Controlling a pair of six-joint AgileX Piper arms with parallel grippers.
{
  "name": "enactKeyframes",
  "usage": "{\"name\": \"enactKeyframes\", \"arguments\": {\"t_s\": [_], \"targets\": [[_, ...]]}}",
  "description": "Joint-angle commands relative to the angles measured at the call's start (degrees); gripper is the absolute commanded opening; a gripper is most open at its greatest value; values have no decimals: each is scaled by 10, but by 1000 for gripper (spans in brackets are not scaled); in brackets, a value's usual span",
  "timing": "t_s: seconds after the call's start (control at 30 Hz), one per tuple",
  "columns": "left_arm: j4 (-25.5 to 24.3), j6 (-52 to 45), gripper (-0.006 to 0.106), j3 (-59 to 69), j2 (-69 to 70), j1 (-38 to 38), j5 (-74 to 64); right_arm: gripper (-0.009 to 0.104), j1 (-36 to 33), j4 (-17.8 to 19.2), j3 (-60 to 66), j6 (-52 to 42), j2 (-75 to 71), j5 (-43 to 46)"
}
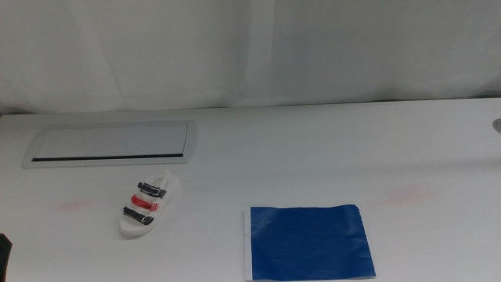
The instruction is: Use one arm to grab the shoe from the table and place it on the mat.
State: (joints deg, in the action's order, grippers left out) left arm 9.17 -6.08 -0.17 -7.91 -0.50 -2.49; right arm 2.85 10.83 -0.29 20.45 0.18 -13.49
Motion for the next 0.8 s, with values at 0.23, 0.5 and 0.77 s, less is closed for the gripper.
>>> {"name": "enactKeyframes", "arguments": {"t_s": [0.23,0.5,0.77], "targets": [[3,0,22,21,3,-1,35,103,5,1,24,-3,-20,1],[8,73,92,22,3,-1,32,103,5,1,24,-3,-20,1],[8,116,91,17,3,-1,31,103,5,1,24,-3,-20,1]]}}
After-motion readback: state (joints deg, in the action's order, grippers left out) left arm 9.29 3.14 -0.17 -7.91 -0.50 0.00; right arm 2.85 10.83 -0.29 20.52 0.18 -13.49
